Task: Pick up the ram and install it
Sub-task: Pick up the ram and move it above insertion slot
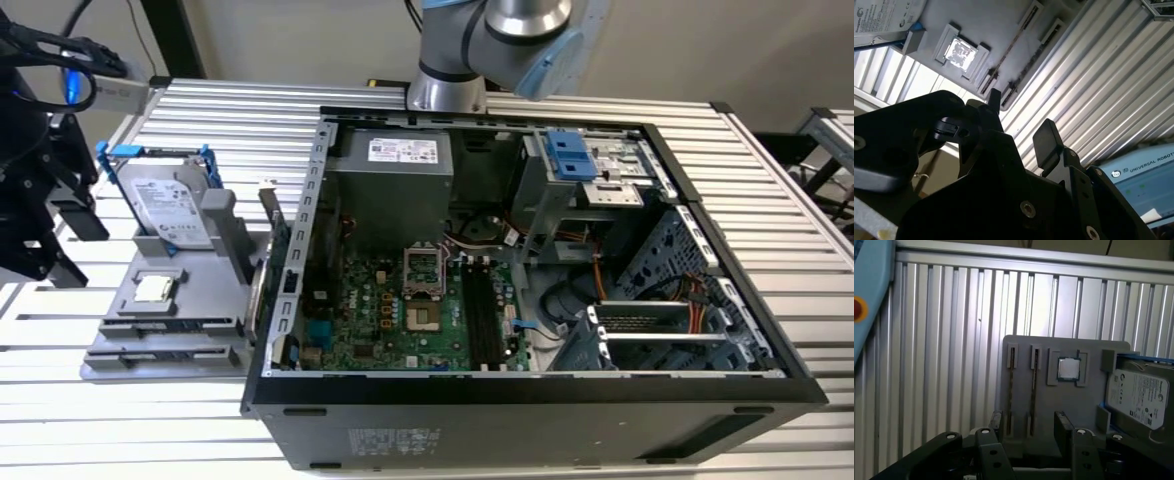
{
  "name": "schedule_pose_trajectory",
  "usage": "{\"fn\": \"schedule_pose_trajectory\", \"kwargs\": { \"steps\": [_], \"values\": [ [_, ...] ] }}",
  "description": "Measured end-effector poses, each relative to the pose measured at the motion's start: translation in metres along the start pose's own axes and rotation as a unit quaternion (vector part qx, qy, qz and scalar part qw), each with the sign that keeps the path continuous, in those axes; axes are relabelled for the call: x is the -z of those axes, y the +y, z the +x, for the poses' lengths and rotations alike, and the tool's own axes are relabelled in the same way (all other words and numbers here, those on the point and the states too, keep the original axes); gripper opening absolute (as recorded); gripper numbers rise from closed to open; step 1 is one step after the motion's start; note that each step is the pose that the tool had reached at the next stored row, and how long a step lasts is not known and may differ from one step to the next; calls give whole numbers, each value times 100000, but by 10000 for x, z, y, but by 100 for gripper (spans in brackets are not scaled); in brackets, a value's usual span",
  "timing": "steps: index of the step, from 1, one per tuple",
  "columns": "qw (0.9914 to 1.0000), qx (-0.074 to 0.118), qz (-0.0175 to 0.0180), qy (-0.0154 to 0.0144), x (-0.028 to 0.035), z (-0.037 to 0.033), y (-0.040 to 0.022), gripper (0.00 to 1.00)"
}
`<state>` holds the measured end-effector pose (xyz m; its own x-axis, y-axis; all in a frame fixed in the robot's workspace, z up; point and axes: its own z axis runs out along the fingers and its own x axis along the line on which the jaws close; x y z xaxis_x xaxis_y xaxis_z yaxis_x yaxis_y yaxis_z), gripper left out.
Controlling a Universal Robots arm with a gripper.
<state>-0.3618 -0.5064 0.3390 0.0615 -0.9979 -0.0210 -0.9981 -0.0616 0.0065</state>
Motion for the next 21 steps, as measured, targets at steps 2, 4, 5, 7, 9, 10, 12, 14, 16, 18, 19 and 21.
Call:
{"fn": "schedule_pose_trajectory", "kwargs": {
  "steps": [2, 4, 5, 7, 9, 10, 12, 14, 16, 18, 19, 21],
  "values": [
    [100000, 0, 1, -3, -16, 0, 2, 100],
    [100000, -2, -3, 0, -31, 0, 3, 100],
    [100000, 0, 1, -2, -40, 0, 4, 100],
    [100000, 1, 3, -4, -55, 1, 5, 100],
    [100000, 0, 5, -3, -71, 1, 7, 100],
    [100000, -2, 3, -5, -79, 1, 7, 100],
    [100000, -1, -3, 1, -94, 1, 9, 100],
    [100000, -1, 0, -3, -110, 2, 10, 100],
    [100000, 1, 2, -2, -128, 2, 10, 100],
    [100000, 1, 1, -2, -145, 2, 11, 100],
    [100000, 2, 0, 0, -154, 2, 11, 100],
    [100000, 0, -1, 0, -172, 3, 11, 100]
  ]
}}
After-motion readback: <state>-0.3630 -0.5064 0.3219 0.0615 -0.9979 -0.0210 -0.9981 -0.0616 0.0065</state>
